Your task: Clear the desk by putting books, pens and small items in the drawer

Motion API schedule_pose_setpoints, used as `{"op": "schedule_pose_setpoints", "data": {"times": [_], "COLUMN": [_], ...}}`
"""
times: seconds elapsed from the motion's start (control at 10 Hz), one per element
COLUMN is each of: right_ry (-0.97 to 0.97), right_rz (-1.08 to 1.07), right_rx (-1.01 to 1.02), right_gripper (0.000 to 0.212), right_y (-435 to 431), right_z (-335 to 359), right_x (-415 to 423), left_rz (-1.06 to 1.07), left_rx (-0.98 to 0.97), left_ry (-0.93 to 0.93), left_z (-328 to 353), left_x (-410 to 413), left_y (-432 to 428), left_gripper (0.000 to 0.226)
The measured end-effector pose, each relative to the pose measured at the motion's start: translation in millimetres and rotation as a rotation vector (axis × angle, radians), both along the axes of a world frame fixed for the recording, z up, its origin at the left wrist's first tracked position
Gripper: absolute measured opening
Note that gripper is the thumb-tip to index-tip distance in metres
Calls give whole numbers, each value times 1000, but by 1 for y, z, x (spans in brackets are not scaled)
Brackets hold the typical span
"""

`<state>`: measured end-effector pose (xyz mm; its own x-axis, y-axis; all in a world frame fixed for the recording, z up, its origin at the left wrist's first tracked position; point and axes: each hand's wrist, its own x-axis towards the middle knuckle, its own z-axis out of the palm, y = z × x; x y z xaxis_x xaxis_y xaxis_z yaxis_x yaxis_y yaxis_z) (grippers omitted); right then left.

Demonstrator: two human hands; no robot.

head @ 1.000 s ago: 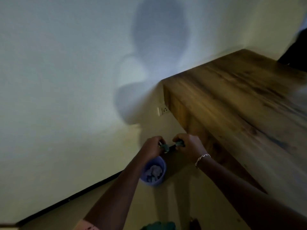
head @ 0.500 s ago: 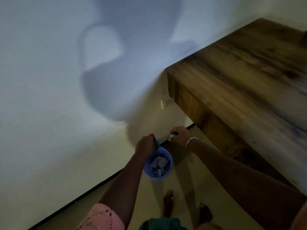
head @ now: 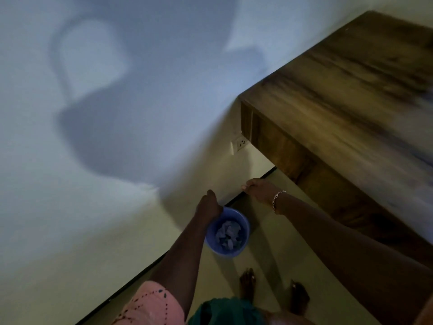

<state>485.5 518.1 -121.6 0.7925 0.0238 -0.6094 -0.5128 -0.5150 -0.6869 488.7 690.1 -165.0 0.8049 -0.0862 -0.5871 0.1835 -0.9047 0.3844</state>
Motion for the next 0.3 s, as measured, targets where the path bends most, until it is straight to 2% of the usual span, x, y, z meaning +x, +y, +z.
{"op": "schedule_pose_setpoints", "data": {"times": [0.2,0.3], "right_ry": [-38,-86], "right_rz": [-77,-111], "right_rx": [6,-7], "right_gripper": [43,43], "right_y": [-5,-11], "right_z": [3,7], "right_x": [1,-1], "left_rz": [2,-31], "left_rx": [-29,-18], "left_ry": [77,-13], "left_z": [1,-1], "left_x": [6,10], "left_y": [-5,-5], "left_gripper": [56,56]}}
